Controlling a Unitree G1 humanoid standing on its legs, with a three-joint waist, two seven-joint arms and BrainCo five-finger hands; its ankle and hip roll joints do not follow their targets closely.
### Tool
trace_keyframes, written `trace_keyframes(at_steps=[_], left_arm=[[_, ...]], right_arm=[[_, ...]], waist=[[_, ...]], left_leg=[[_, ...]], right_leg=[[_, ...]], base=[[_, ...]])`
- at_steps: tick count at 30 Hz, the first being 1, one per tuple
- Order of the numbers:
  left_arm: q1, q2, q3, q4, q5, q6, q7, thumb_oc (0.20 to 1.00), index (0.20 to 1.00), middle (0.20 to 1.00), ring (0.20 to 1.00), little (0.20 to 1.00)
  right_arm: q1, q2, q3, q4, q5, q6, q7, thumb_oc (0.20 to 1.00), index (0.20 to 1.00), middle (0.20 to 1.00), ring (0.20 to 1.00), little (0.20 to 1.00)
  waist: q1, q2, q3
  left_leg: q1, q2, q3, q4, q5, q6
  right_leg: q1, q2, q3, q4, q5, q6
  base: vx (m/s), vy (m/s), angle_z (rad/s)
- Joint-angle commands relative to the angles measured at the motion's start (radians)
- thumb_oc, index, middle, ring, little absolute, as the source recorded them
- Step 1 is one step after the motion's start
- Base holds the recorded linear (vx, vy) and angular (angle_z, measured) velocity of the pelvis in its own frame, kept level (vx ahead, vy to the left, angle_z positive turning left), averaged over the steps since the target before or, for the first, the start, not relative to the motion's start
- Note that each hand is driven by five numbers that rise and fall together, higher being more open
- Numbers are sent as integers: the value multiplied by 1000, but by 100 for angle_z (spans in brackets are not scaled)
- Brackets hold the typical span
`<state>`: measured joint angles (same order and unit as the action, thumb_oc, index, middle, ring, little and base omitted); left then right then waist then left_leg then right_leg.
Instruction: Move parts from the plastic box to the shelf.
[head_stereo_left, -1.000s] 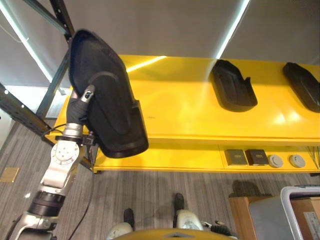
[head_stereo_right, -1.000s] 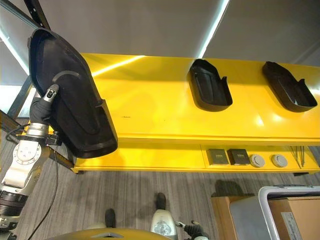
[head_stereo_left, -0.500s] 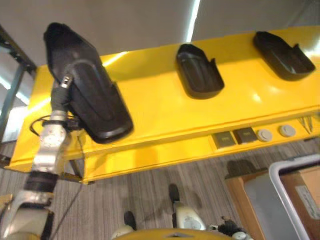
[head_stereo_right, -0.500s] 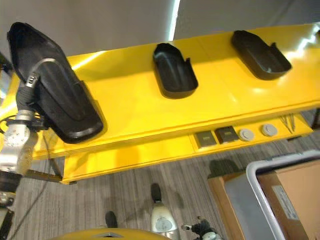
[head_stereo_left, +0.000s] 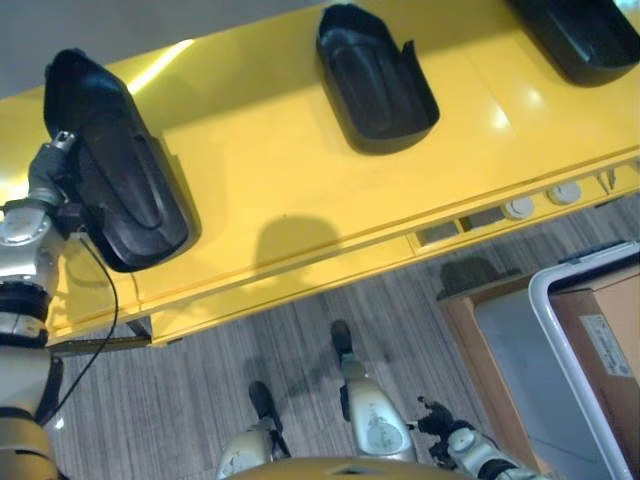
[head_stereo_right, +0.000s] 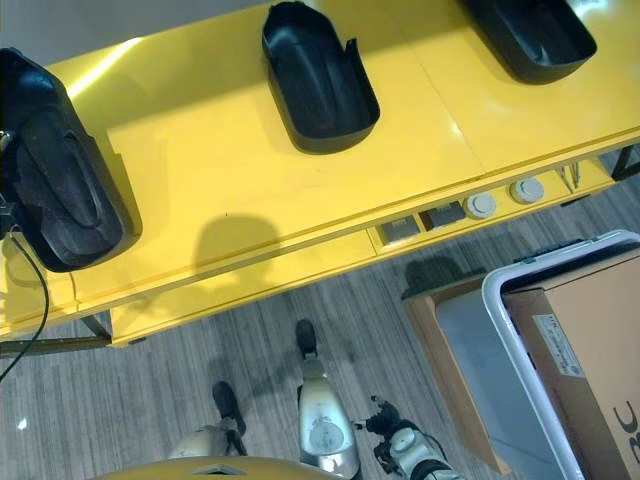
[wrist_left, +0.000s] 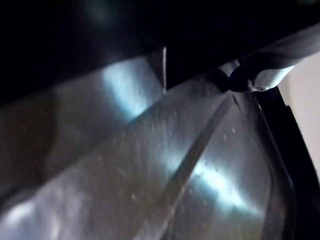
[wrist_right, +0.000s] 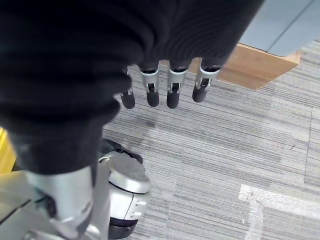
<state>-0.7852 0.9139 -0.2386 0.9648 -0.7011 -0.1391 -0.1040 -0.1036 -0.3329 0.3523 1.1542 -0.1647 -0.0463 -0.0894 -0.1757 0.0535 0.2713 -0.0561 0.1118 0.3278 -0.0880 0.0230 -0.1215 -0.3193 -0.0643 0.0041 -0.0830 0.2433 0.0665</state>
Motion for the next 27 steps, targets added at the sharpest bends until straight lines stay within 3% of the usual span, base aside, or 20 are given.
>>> trace_keyframes(at_steps=[1,17,18,19,20,27], left_arm=[[-59,73,-27,14,80,-19,-2,200,200,200,200,200],[-193,26,-174,51,171,-3,23,200,200,200,200,200],[-199,23,-181,72,197,3,32,304,304,304,304,304],[-217,19,-198,85,226,9,48,573,573,573,573,573],[-227,15,-207,91,231,11,52,1000,1000,1000,1000,1000],[-213,11,-214,81,258,18,68,1000,1000,1000,1000,1000]], right_arm=[[-16,-10,34,17,-1,-8,5,1000,1000,1000,1000,1000],[-51,-11,62,31,24,-1,-1,1000,1000,1000,1000,1000],[-54,-11,62,35,24,1,-5,1000,1000,1000,1000,1000],[-54,-10,62,41,27,3,-6,1000,1000,1000,1000,1000],[-57,-9,62,46,29,5,-6,1000,1000,1000,1000,1000],[-55,-11,65,63,30,12,-3,1000,1000,1000,1000,1000]], waist=[[-18,16,1],[-25,41,30],[-24,42,31],[-25,46,33],[-24,47,34],[-14,54,25]], left_leg=[[-14,93,-28,1,88,-49],[-58,87,-32,1,97,-54],[-56,87,-31,1,96,-54],[-52,88,-30,1,98,-54],[-50,88,-30,1,98,-54],[-41,94,-33,1,101,-56]], right_leg=[[63,-83,63,5,-46,129],[26,-98,63,3,-30,133],[28,-99,63,2,-30,133],[32,-99,60,2,-31,134],[35,-99,60,2,-32,133],[50,-99,50,-1,-37,129]], base=[[0,0,0],[-4,0,1],[7,-2,-4],[9,-8,-3],[0,0,0],[0,0,0]])
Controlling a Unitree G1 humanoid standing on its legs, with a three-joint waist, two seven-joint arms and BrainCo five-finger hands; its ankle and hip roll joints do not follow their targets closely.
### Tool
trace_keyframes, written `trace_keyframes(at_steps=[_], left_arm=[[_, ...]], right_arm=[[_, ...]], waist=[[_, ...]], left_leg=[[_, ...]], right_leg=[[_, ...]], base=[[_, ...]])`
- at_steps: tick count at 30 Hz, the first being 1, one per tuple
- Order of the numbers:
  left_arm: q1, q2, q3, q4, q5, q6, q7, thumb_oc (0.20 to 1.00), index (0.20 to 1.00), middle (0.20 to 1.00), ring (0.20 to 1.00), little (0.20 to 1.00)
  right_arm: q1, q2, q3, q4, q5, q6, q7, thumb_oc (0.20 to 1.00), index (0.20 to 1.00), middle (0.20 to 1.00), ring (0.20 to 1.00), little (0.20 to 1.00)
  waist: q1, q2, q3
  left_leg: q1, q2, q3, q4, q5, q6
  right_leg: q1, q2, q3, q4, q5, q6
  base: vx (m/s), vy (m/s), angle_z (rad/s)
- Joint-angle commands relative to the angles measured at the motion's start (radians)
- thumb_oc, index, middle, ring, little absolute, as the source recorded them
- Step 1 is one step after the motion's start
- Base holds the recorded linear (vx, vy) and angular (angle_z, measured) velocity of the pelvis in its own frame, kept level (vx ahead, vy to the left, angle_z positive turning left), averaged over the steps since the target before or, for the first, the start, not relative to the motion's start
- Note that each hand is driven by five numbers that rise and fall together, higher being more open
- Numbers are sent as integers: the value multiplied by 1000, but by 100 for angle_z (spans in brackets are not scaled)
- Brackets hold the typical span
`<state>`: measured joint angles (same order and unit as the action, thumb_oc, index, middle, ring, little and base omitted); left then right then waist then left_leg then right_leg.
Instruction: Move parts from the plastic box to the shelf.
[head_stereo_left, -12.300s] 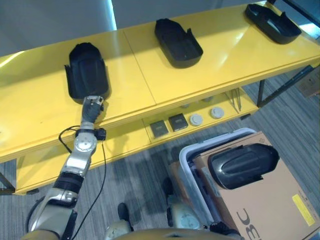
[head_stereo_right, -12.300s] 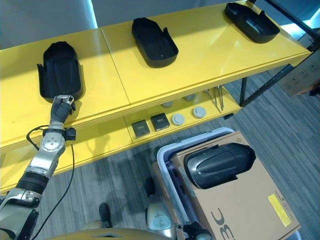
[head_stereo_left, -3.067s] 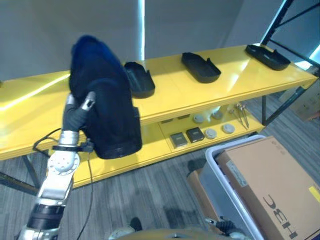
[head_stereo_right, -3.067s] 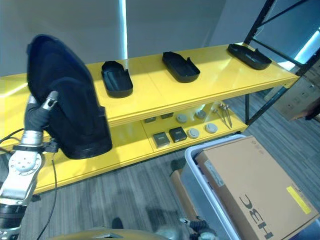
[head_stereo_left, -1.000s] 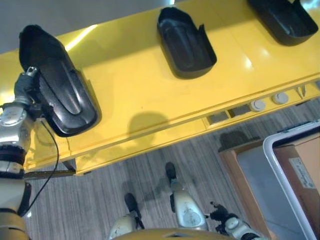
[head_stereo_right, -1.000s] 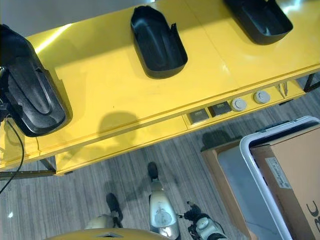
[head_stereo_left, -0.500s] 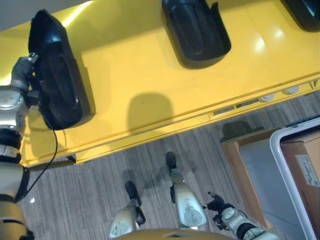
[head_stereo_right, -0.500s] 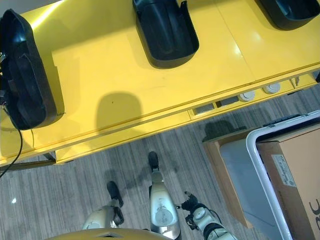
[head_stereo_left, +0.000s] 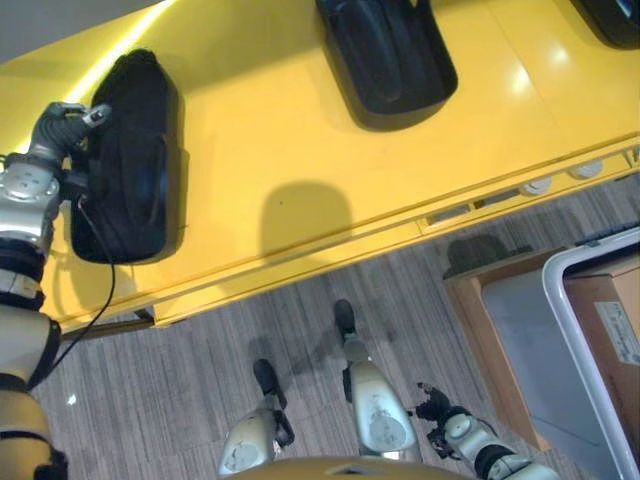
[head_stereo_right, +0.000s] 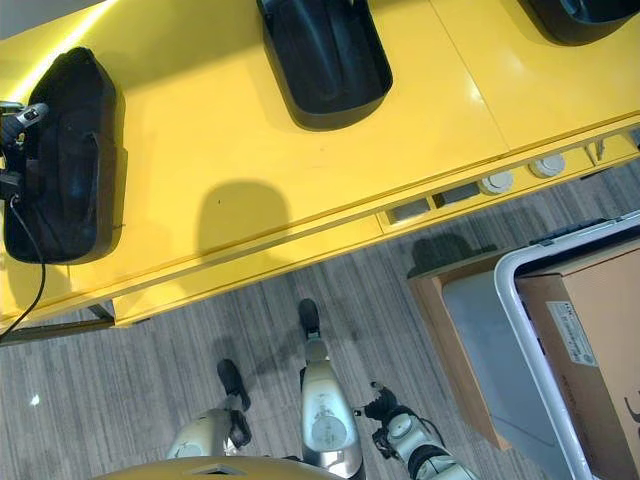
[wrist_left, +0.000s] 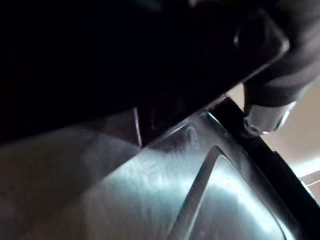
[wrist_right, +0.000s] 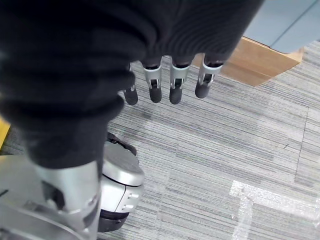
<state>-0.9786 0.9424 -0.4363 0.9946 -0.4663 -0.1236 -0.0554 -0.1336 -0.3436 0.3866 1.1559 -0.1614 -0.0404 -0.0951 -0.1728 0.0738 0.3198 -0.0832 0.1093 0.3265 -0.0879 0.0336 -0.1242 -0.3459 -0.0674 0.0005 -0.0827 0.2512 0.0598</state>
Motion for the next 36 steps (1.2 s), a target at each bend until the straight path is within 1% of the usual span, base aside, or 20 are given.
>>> trace_keyframes(at_steps=[1,7,11,12,14,15,16,17,18,26,31,34,36], left_arm=[[-19,-18,-16,51,23,3,19,1000,1000,1000,1000,1000],[9,-20,-4,33,22,9,26,1000,1000,1000,1000,1000],[38,-24,34,46,17,10,44,1000,1000,1000,1000,1000],[56,-35,66,67,8,14,64,918,918,918,918,918],[73,-38,90,76,10,15,79,768,768,768,768,768],[82,-44,107,95,14,19,88,545,545,545,545,545],[91,-49,121,106,12,22,94,435,435,435,435,435],[104,-51,133,105,13,23,96,260,260,260,260,260],[112,-53,143,110,12,24,98,200,200,200,200,200],[169,-107,205,124,-34,31,116,200,200,200,200,200],[207,-150,228,96,-66,28,123,200,200,200,200,200],[220,-170,253,91,-88,27,138,200,200,200,200,200],[227,-192,273,63,-116,15,168,200,200,200,200,200]], right_arm=[[-25,0,31,61,27,6,3,1000,1000,1000,1000,1000],[-20,-4,33,68,26,11,8,1000,1000,1000,1000,1000],[-15,-5,30,69,24,10,9,1000,1000,1000,1000,1000],[-17,-5,30,71,23,10,7,1000,1000,1000,1000,1000],[-16,-7,29,71,22,10,4,1000,1000,1000,1000,1000],[-18,-10,28,73,20,10,3,1000,1000,1000,1000,1000],[-18,-13,27,74,19,11,1,1000,1000,1000,1000,1000],[-19,-13,27,75,18,12,0,1000,1000,1000,1000,1000],[-17,-18,24,76,16,11,-1,1000,1000,1000,1000,1000],[-16,-26,18,80,5,14,-7,1000,1000,1000,1000,1000],[-13,-31,19,75,-10,15,-9,1000,1000,1000,1000,1000],[-11,-29,19,72,-13,15,-9,1000,1000,1000,1000,1000],[-12,-26,15,73,-15,16,-13,1000,1000,1000,1000,1000]], waist=[[-17,34,-24],[-7,41,-31],[-1,42,-35],[0,42,-36],[2,42,-37],[3,41,-37],[5,40,-36],[6,41,-36],[7,41,-36],[10,41,-39],[12,45,-43],[11,47,-44],[12,49,-46]], left_leg=[[-14,97,-32,1,91,-53],[-2,100,-38,1,90,-53],[8,101,-43,1,89,-53],[10,102,-44,1,88,-53],[12,103,-45,1,89,-53],[13,103,-45,1,90,-54],[12,105,-46,1,91,-54],[12,107,-48,1,91,-55],[13,108,-48,1,92,-55],[12,118,-52,1,97,-60],[13,119,-50,1,97,-62],[20,121,-46,1,96,-63],[23,121,-46,1,96,-63]], right_leg=[[76,-96,53,-2,-44,136],[97,-93,45,-3,-53,131],[109,-94,38,-3,-59,129],[112,-93,37,-2,-62,127],[116,-91,35,-2,-64,125],[118,-89,34,-3,-65,124],[118,-89,35,-3,-67,123],[120,-88,33,-3,-68,122],[120,-86,32,-3,-69,121],[127,-81,24,-4,-74,117],[130,-80,23,-4,-75,115],[133,-79,25,-5,-76,114],[137,-80,23,-4,-78,113]], base=[[0,0,0],[0,-3,2],[-4,-2,2],[-12,-9,3],[-10,-7,2],[0,0,0],[0,0,0],[0,0,0],[0,0,0],[-5,-3,1],[0,0,0],[0,0,0],[0,0,0]])
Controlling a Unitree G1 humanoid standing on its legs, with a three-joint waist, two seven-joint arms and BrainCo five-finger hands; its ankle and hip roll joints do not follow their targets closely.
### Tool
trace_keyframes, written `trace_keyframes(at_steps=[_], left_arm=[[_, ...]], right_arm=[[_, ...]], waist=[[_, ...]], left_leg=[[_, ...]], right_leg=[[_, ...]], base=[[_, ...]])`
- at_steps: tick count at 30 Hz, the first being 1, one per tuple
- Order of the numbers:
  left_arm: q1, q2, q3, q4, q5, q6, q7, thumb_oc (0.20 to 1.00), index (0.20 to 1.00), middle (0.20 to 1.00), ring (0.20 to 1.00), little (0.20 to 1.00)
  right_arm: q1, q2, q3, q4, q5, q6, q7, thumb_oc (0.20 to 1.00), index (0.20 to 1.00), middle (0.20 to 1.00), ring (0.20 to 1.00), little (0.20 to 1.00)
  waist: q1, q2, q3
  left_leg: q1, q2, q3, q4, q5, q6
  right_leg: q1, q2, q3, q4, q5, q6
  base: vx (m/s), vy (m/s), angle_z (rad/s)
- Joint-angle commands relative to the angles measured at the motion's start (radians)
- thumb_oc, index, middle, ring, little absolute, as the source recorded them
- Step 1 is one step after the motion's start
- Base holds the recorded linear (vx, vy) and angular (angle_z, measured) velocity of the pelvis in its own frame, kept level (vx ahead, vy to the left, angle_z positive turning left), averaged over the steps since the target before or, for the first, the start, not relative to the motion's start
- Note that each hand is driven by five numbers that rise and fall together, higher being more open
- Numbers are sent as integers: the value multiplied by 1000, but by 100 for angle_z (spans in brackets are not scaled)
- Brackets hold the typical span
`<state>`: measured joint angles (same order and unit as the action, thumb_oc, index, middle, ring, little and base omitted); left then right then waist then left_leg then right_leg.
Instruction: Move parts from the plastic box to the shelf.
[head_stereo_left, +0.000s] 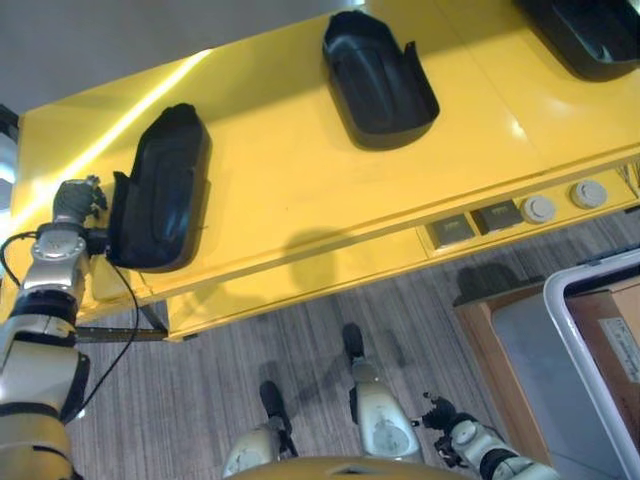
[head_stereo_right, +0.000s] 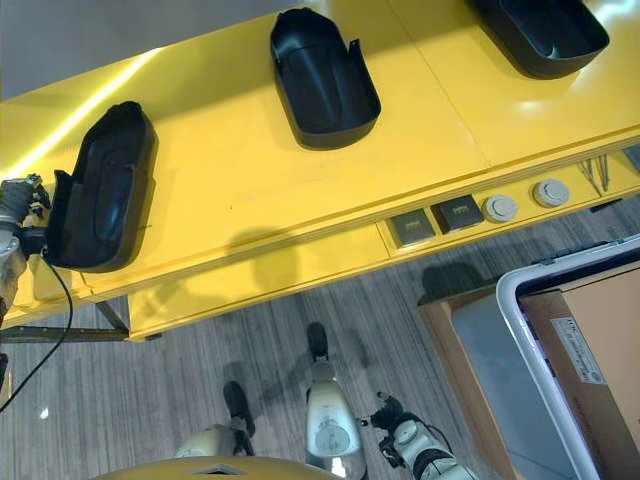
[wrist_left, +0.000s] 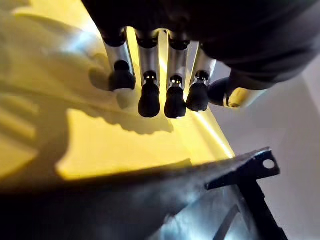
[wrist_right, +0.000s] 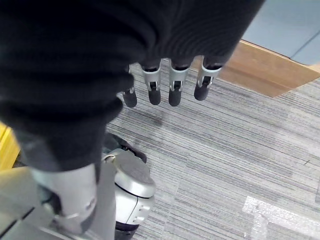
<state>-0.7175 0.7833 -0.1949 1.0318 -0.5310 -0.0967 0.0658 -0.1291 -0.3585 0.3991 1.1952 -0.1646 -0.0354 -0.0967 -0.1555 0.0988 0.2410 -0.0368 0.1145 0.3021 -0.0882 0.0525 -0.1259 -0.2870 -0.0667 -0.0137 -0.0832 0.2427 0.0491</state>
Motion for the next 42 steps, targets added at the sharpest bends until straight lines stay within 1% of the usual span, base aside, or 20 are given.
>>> trace_keyframes(at_steps=[1,3,4,5,7,8,10,14,15,19,22,24,25,27,28,29,30,32,38,42], left_arm=[[-19,-47,45,-26,-72,-28,66,200,200,200,200,200],[37,-81,56,-156,-79,-48,97,200,200,200,200,200],[83,-98,64,-254,-70,-65,121,762,762,762,762,762],[135,-124,74,-331,-72,-73,139,1000,1000,1000,1000,1000],[192,-156,83,-412,-76,-82,147,1000,1000,1000,1000,1000],[307,-206,105,-535,-60,-87,149,1000,1000,1000,1000,1000],[386,-258,109,-588,-54,-80,131,1000,1000,1000,1000,1000],[452,-304,115,-575,-49,-64,110,1000,1000,1000,1000,1000],[491,-348,129,-534,-62,-54,101,1000,1000,1000,1000,1000],[544,-370,158,-565,-52,-47,112,1000,1000,1000,1000,1000],[605,-396,187,-696,13,-62,142,1000,1000,1000,1000,1000],[664,-397,186,-830,98,-69,131,1000,1000,1000,1000,1000],[704,-387,179,-930,191,-88,110,1000,1000,1000,1000,1000],[712,-378,171,-985,255,-107,113,1000,1000,1000,1000,1000],[723,-377,165,-1020,274,-126,114,420,420,420,420,420],[733,-375,150,-1051,298,-148,102,200,200,200,200,200],[751,-361,100,-1104,378,-187,110,200,200,200,200,200],[798,-340,46,-1156,416,-200,93,200,200,200,200,200],[848,-267,-120,-1173,462,-200,25,200,200,200,200,200],[801,-213,-230,-1140,479,-199,-8,200,200,200,200,200]], right_arm=[[-17,-12,-2,35,-11,12,-15,1000,1000,1000,1000,1000],[-9,-13,-13,34,-12,16,-21,1000,1000,1000,1000,1000],[-3,-13,-23,34,-15,17,-25,1000,1000,1000,1000,1000],[3,-15,-29,33,-17,19,-27,1000,1000,1000,1000,1000],[11,-12,-36,33,-22,23,-28,1000,1000,1000,1000,1000],[26,-7,-55,38,-36,27,-25,1000,1000,1000,1000,1000],[37,-6,-68,40,-48,29,-21,1000,1000,1000,1000,1000],[46,-2,-82,41,-60,29,-11,1000,1000,1000,1000,1000],[53,3,-89,37,-74,26,-10,1000,1000,1000,1000,1000],[60,15,-91,33,-85,27,-10,1000,1000,1000,1000,1000],[69,24,-104,37,-85,26,-14,1000,1000,1000,1000,1000],[78,31,-118,47,-77,22,-16,1000,1000,1000,1000,1000],[87,41,-126,57,-65,15,-16,1000,1000,1000,1000,1000],[93,50,-130,63,-50,10,-16,1000,1000,1000,1000,1000],[95,58,-133,68,-38,5,-19,1000,1000,1000,1000,1000],[97,67,-131,72,-26,3,-20,1000,1000,1000,1000,1000],[98,85,-124,76,-10,-8,-28,1000,1000,1000,1000,1000],[99,97,-124,85,-2,-16,-39,1000,1000,1000,1000,1000],[89,107,-131,78,33,-36,-79,1000,1000,1000,1000,1000],[79,109,-99,58,31,-45,-94,1000,1000,1000,1000,1000]], waist=[[-3,26,32],[3,29,25],[9,29,20],[11,30,15],[16,30,8],[26,26,-12],[29,21,-30],[32,14,-57],[31,6,-83],[40,-5,-109],[54,-17,-120],[68,-27,-127],[80,-37,-133],[87,-45,-134],[93,-50,-135],[97,-55,-136],[105,-65,-135],[115,-70,-133],[127,-74,-118],[104,-74,-103]], left_leg=[[-21,115,-23,1,77,-62],[-13,115,-26,1,75,-61],[-5,115,-29,1,73,-60],[5,115,-31,1,70,-60],[15,116,-33,1,68,-59],[39,115,-39,1,60,-54],[61,114,-40,1,54,-52],[88,111,-44,1,45,-47],[101,111,-46,1,41,-44],[112,109,-51,1,37,-41],[119,109,-62,1,33,-39],[124,110,-74,1,30,-37],[127,111,-83,1,27,-36],[129,111,-90,1,26,-36],[130,110,-96,1,25,-35],[130,110,-100,1,24,-35],[130,111,-108,1,22,-33],[130,109,-115,1,21,-31],[107,108,-141,1,28,-31],[91,106,-129,1,27,-30]], right_leg=[[81,-81,36,-4,-71,124],[94,-82,28,-4,-76,123],[105,-83,24,-3,-80,122],[118,-84,21,-3,-85,121],[132,-85,16,-3,-89,120],[162,-86,6,-1,-102,118],[189,-88,1,2,-115,116],[223,-88,-6,4,-127,113],[241,-86,-11,4,-133,110],[260,-85,-22,1,-138,109],[273,-86,-31,3,-144,107],[286,-86,-42,6,-150,107],[298,-88,-53,9,-157,107],[303,-89,-59,14,-162,108],[309,-89,-63,17,-166,107],[313,-90,-67,19,-168,107],[317,-90,-76,25,-175,107],[322,-91,-85,29,-179,107],[324,-88,-99,24,-180,108],[296,-85,-83,23,-169,113]], base=[[0,0,0],[17,-6,1],[52,-13,1],[58,-17,3],[63,-12,9],[82,-9,14],[89,8,20],[54,11,12],[41,3,7],[41,-3,6],[0,0,0],[2,-12,5],[-1,-29,16],[-5,-18,25],[-9,-18,27],[-20,-35,19],[-26,-23,17],[-21,-17,17],[-29,-11,16],[-28,13,9]])
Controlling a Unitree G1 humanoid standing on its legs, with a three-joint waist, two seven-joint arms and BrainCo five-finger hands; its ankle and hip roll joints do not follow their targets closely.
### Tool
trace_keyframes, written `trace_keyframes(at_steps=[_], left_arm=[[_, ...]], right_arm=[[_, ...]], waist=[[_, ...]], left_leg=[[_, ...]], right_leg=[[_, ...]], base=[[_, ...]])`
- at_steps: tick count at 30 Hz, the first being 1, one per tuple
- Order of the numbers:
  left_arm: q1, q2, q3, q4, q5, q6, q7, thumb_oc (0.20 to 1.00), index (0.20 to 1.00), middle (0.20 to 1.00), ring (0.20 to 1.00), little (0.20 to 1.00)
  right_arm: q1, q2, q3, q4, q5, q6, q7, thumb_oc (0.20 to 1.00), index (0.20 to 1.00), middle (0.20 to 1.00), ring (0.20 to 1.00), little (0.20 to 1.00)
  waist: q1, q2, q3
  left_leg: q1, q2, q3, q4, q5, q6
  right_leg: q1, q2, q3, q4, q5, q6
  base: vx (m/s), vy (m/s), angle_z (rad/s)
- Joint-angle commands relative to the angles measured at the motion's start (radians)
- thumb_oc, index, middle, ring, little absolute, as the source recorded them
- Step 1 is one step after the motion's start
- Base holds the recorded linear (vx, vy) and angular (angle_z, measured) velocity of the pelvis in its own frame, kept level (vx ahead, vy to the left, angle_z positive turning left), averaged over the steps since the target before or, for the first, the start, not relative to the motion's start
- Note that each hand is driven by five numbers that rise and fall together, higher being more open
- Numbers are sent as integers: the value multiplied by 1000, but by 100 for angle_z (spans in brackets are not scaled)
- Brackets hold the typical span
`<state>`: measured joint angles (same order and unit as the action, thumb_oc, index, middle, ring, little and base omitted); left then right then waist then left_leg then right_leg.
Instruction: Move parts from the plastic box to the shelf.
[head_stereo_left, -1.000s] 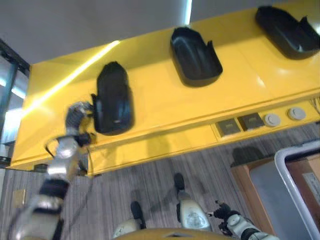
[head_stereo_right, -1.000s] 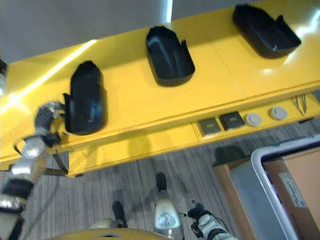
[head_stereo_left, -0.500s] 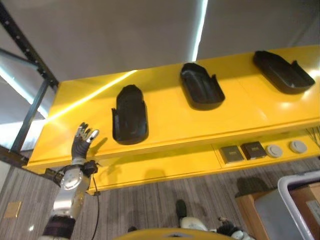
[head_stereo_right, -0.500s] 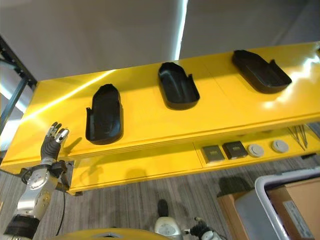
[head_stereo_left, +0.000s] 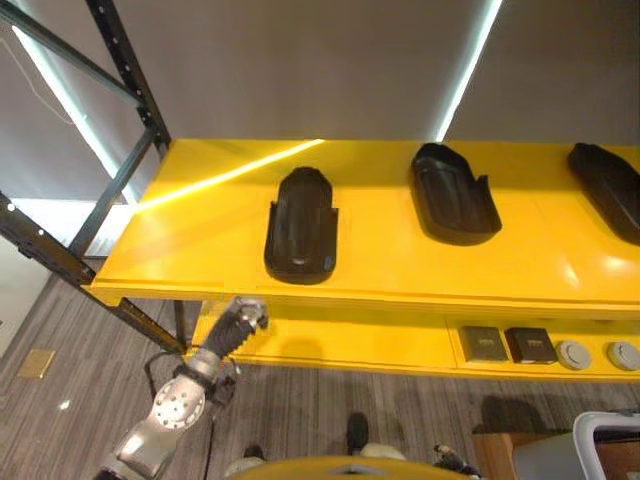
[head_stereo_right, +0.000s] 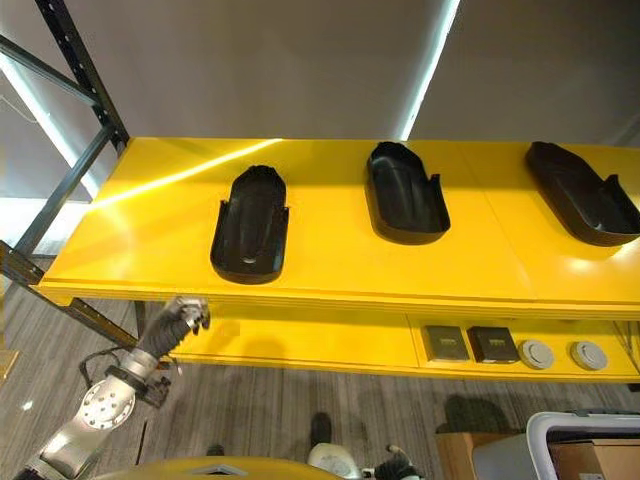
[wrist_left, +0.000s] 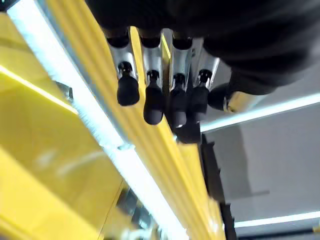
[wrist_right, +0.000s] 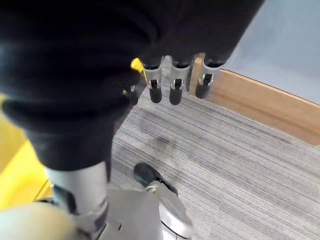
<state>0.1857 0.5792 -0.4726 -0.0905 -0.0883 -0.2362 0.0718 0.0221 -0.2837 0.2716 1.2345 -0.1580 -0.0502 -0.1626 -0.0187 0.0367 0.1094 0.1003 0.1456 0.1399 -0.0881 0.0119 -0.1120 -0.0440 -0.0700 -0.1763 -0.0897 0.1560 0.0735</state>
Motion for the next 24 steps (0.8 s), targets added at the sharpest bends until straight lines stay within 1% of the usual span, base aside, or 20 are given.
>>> trace_keyframes(at_steps=[1,5,7,11,14,18,20,22,23,24], left_arm=[[-113,-12,38,-7,33,-56,-11,200,200,200,200,200],[-185,-42,6,34,33,-54,17,200,200,200,200,200],[-253,-72,-7,32,30,-59,42,200,200,200,200,200],[-387,-142,13,32,7,-67,118,200,200,200,200,200],[-410,-165,35,37,-8,-69,140,200,200,200,200,200],[-414,-175,63,26,-34,-74,153,200,200,200,200,200],[-425,-171,89,-28,-62,-87,156,200,200,200,200,200],[-420,-164,113,-110,-137,-101,125,200,200,200,200,200],[-418,-163,116,-113,-140,-99,122,200,200,200,200,200],[-403,-146,132,-177,-207,-103,75,200,200,200,200,200]], right_arm=[[-74,34,34,17,20,-30,-31,1000,1000,1000,1000,1000],[-82,31,44,4,26,-28,-44,1000,1000,1000,1000,1000],[-82,32,54,-1,22,-24,-50,1000,1000,1000,1000,1000],[-86,36,65,-6,19,-16,-57,1000,1000,1000,1000,1000],[-81,36,66,-12,22,-15,-57,1000,1000,1000,1000,1000],[-83,36,60,-15,29,-14,-60,1000,1000,1000,1000,1000],[-87,38,56,-23,44,-18,-62,1000,1000,1000,1000,1000],[-91,37,52,-27,52,-22,-61,1000,1000,1000,1000,1000],[-92,38,53,-27,52,-22,-61,1000,1000,1000,1000,1000],[-94,37,49,-30,56,-22,-58,1000,1000,1000,1000,1000]], waist=[[-37,-12,33],[-62,-14,56],[-78,-14,68],[-108,-12,82],[-117,-11,84],[-118,-10,87],[-116,-7,90],[-112,-5,91],[-113,-5,92],[-107,-4,91]], left_leg=[[-51,75,36,1,69,-44],[-79,76,55,1,76,-45],[-98,77,80,1,77,-47],[-117,75,111,1,81,-50],[-110,76,123,1,78,-51],[-108,75,125,1,77,-51],[-110,73,122,1,77,-52],[-111,72,122,1,78,-51],[-111,72,122,1,78,-51],[-110,72,121,1,77,-51]], right_leg=[[43,-81,86,30,-79,89],[-8,-78,112,30,-61,90],[-47,-79,132,28,-47,97],[-90,-82,159,26,-28,106],[-93,-84,168,26,-27,107],[-92,-85,170,26,-27,106],[-91,-87,169,23,-25,107],[-92,-87,169,22,-24,108],[-92,-87,169,21,-24,108],[-90,-87,169,19,-22,109]], base=[[-45,9,-7],[-68,6,-20],[-56,17,-31],[-3,6,-30],[44,-3,-18],[6,-2,-1],[15,-5,2],[0,0,0],[0,0,0],[27,-6,4]])
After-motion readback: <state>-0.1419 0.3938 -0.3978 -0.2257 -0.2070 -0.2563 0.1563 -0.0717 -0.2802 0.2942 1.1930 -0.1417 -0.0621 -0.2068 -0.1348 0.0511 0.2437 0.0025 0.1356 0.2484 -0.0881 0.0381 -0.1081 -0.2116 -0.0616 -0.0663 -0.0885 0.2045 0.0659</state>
